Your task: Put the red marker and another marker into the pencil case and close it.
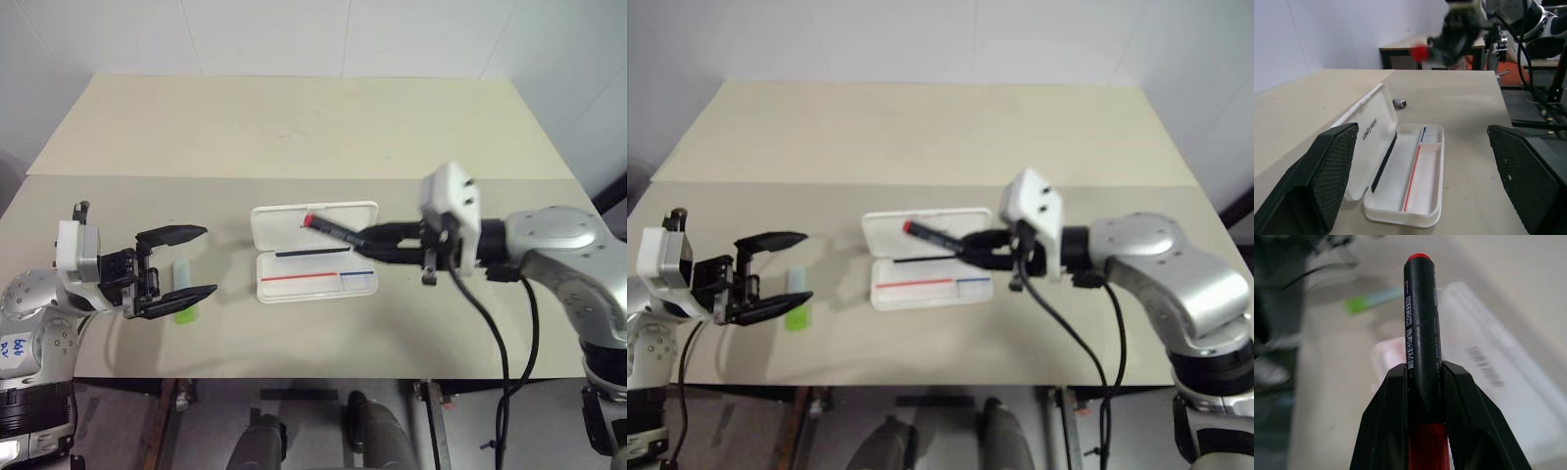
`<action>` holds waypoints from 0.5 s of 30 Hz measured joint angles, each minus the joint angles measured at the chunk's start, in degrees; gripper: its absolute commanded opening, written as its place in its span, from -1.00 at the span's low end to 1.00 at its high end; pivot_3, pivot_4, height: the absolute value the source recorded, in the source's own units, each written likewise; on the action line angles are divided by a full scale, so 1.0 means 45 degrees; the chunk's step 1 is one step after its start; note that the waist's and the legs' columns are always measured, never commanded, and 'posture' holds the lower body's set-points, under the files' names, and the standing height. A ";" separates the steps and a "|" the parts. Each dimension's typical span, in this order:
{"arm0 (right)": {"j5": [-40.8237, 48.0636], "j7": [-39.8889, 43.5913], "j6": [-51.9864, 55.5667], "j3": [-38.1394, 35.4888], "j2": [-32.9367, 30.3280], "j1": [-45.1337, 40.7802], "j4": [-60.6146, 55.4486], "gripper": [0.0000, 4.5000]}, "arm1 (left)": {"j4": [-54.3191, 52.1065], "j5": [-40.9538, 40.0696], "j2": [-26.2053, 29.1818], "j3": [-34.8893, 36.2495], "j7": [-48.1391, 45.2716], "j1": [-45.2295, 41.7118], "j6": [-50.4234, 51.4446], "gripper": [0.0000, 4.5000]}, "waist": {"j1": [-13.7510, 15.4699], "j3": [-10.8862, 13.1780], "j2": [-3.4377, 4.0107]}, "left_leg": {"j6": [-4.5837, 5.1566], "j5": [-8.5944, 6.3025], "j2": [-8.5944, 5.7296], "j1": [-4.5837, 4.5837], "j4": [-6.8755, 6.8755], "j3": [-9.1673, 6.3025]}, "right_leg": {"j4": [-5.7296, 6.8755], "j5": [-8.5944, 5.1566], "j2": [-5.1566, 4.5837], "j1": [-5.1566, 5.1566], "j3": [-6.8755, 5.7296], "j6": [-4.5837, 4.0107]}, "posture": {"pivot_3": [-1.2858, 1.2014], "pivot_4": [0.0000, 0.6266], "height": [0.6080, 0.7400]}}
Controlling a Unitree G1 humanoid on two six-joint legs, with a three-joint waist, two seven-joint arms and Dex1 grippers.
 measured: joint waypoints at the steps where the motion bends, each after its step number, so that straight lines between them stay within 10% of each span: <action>1: -0.0551 0.0336 -0.0566 0.0635 0.0080 -0.0247 0.0375 -0.73 | -0.0033 -0.0003 0.0001 0.0089 0.0003 0.0166 -0.0005 1.00 | -0.0028 0.0000 0.0000 | -0.0001 -0.0001 0.0000 0.0002 0.0003 0.0008 | 0.0000 0.0001 0.0000 0.0000 0.0004 0.0001 | 0.03 -0.52 1.00; 15: -0.6376 0.1563 -0.6830 0.4706 0.3621 -0.2661 0.6271 -0.73 | -0.0019 -0.0303 0.0112 0.1208 -0.0482 0.1649 -0.0110 1.00 | -0.0317 -0.0001 -0.0003 | -0.0092 0.0038 0.0017 0.0009 0.0004 0.0021 | 0.0033 0.0002 0.0010 -0.0025 0.0012 -0.0010 | 0.03 -0.52 1.00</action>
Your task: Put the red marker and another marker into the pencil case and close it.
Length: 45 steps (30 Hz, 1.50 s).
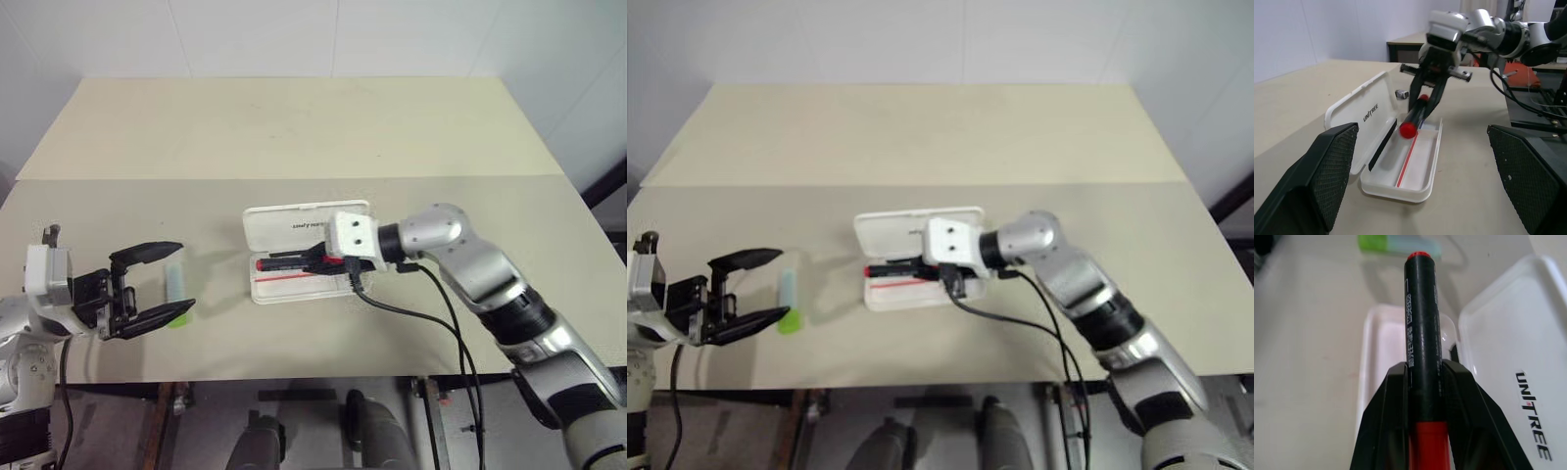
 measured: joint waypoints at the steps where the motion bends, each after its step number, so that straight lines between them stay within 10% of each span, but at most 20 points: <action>1: -0.0216 -0.0001 -0.0219 0.0044 0.0246 -0.0124 0.0341 -0.73 | -0.0001 0.0000 0.0000 0.0035 -0.0014 0.0027 -0.0002 1.00 | -0.0006 0.0000 0.0000 | -0.0002 0.0001 0.0000 -0.0002 -0.0001 0.0000 | 0.0001 0.0000 0.0000 -0.0006 0.0001 0.0000 | 0.03 -0.52 1.00; 17: -0.2440 0.0291 -0.2887 0.0075 0.1781 -0.0926 0.3979 -0.73 | -0.0088 0.0000 -0.0001 0.0139 0.0236 0.0155 0.0004 1.00 | -0.0042 0.0001 0.0002 | -0.0020 0.0000 0.0002 -0.0001 -0.0001 0.0005 | 0.0021 -0.0004 0.0002 -0.0019 0.0002 -0.0008 | 0.03 -0.52 1.00; 28: -0.2662 0.0751 -0.2657 -0.0119 0.1777 -0.0919 0.3662 0.96 | -0.0468 -0.0001 -0.0001 0.0135 0.0430 0.0154 0.0085 1.00 | -0.0044 0.0001 0.0002 | -0.0023 0.0000 0.0004 -0.0001 0.0000 0.0005 | 0.0025 -0.0005 0.0003 -0.0022 0.0002 -0.0010 | 0.03 -0.52 1.00; 45: 0.1018 0.2127 0.2655 -0.2145 -0.0272 0.1696 -0.3217 0.98 | -0.2591 -0.0191 -0.0780 -0.0167 0.1953 0.0851 0.0373 1.00 | 0.0020 0.0000 0.0000 | -0.0022 -0.0004 0.0006 -0.0003 0.0017 0.0003 | 0.0035 -0.0005 0.0001 -0.0018 0.0010 -0.0011 | 0.03 -0.52 1.00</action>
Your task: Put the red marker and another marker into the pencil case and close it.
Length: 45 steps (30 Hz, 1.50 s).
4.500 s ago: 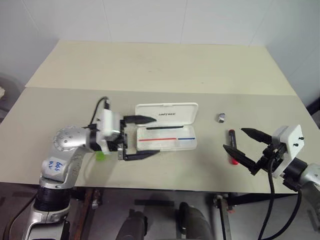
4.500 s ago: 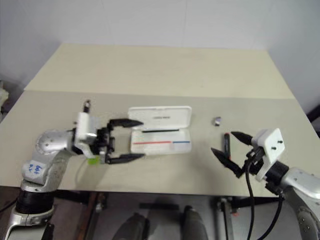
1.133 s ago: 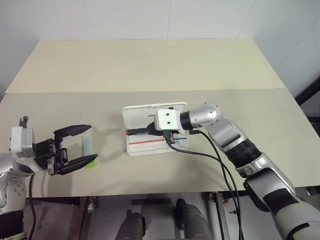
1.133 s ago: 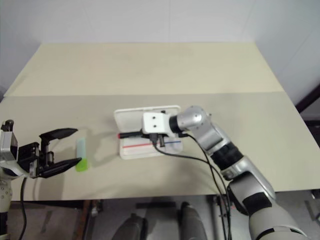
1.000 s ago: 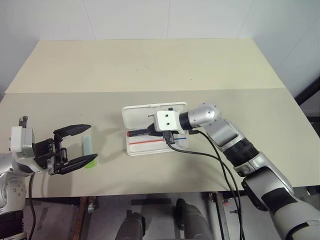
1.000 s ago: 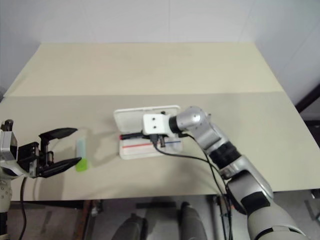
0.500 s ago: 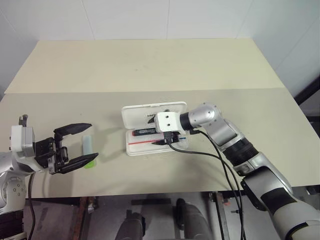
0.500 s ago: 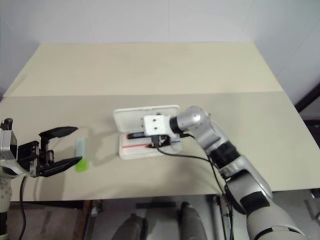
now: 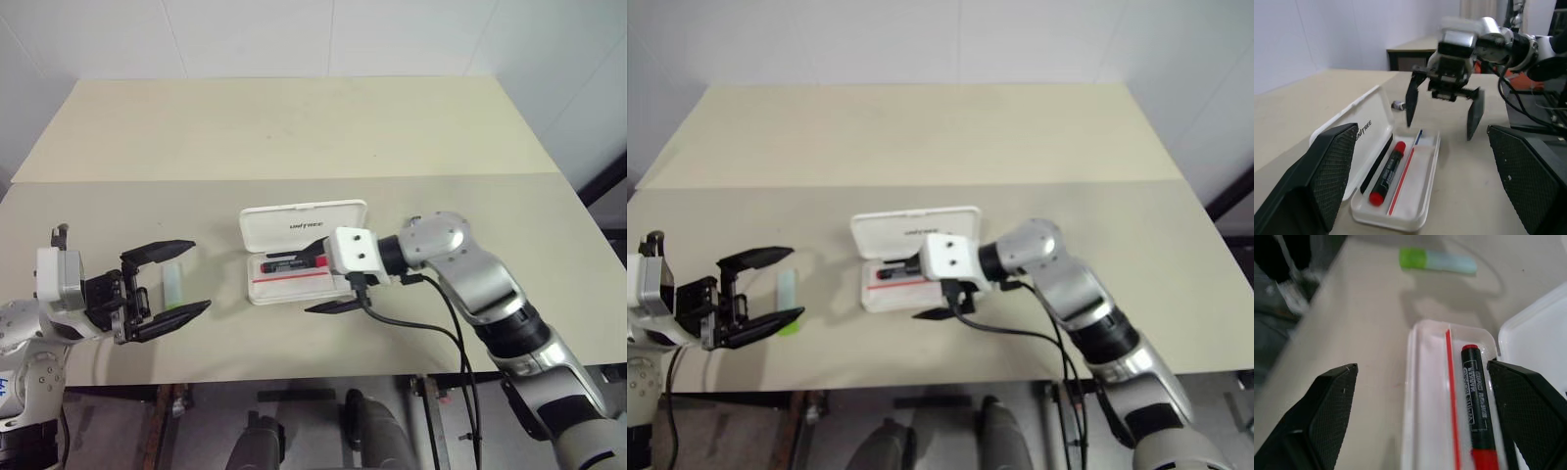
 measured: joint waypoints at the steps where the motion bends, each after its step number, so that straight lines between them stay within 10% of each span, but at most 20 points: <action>1: 0.0472 -0.0028 0.0454 -0.0407 -0.0089 0.0106 -0.0325 0.98 | -0.0209 -0.0002 -0.0085 0.0058 0.0211 0.0142 -0.0007 1.00 | -0.0008 -0.0001 -0.0001 | 0.0000 0.0000 0.0001 0.0002 0.0001 0.0001 | 0.0001 0.0000 0.0000 0.0000 0.0004 0.0000 | 0.03 -0.52 1.00; 21: 0.3541 -0.2307 0.2640 -0.4226 -0.1846 0.1470 -0.1461 0.98 | -0.3504 0.3701 -0.3478 -0.0047 0.8842 0.2965 0.0043 1.00 | 0.0323 -0.0006 -0.0010 | 0.0085 -0.0047 0.0011 0.0019 0.0125 0.0050 | 0.0029 0.0047 0.0030 0.0042 0.0050 -0.0011 | 0.03 -0.52 1.00; 45: 0.3570 -0.3159 0.2139 -0.4238 -0.1893 0.1906 -0.0979 0.98 | -0.4200 0.4283 -0.5182 -0.1423 1.6249 0.1329 0.8529 1.00 | 0.0327 -0.0014 -0.0021 | 0.0078 -0.0038 0.0010 0.0037 0.0170 0.0050 | 0.0080 0.0081 0.0040 0.0052 0.0069 -0.0032 | 0.03 -0.52 1.00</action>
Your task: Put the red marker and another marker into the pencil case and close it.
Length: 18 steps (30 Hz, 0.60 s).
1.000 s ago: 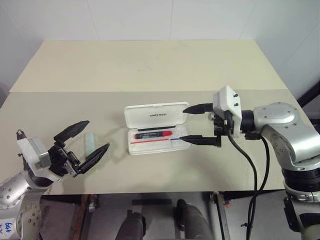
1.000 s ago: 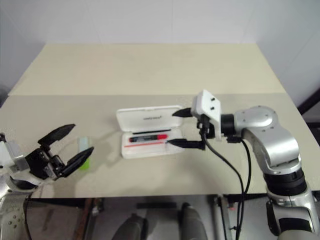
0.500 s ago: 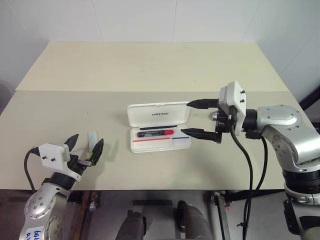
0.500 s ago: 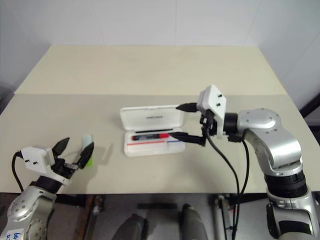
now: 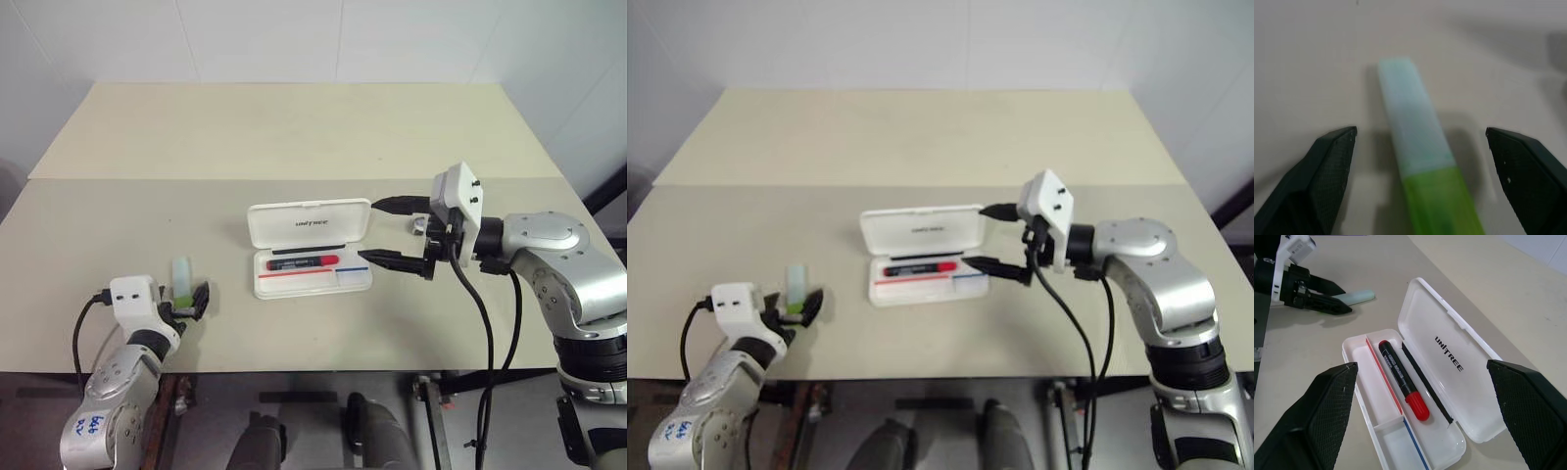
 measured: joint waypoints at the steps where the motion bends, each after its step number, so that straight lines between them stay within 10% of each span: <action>1: 0.0002 -0.0049 0.0000 0.0000 0.0000 0.0000 0.0000 0.98 | -0.0140 0.0004 0.0038 0.0001 0.0213 -0.0207 0.0555 1.00 | -0.0001 0.0000 0.0000 | -0.0004 0.0002 0.0000 0.0002 0.0000 -0.0001 | 0.0001 0.0000 0.0000 0.0000 0.0000 -0.0001 | 0.03 -0.52 1.00; 14: 0.0018 -0.0352 0.0009 -0.0015 -0.0141 0.0130 -0.0119 1.00 | -0.0304 0.0895 0.0432 -0.0254 0.1227 -0.1921 0.4250 -0.51 | -0.0075 -0.0010 0.0016 | -0.0038 0.0039 0.0045 0.0218 -0.0038 0.0002 | -0.0093 -0.0088 0.0055 0.0248 0.0015 -0.0203 | 0.03 -0.52 1.00; 18: 0.0029 -0.0373 0.0021 -0.0040 -0.0297 0.0195 -0.0177 1.00 | -0.0197 0.0927 0.0580 -0.0243 0.1035 -0.2078 0.4268 -0.51 | -0.0048 -0.0010 0.0015 | -0.0043 0.0042 0.0046 0.0222 -0.0036 -0.0001 | -0.0078 -0.0075 0.0062 0.0242 0.0024 -0.0183 | 0.03 -0.52 1.00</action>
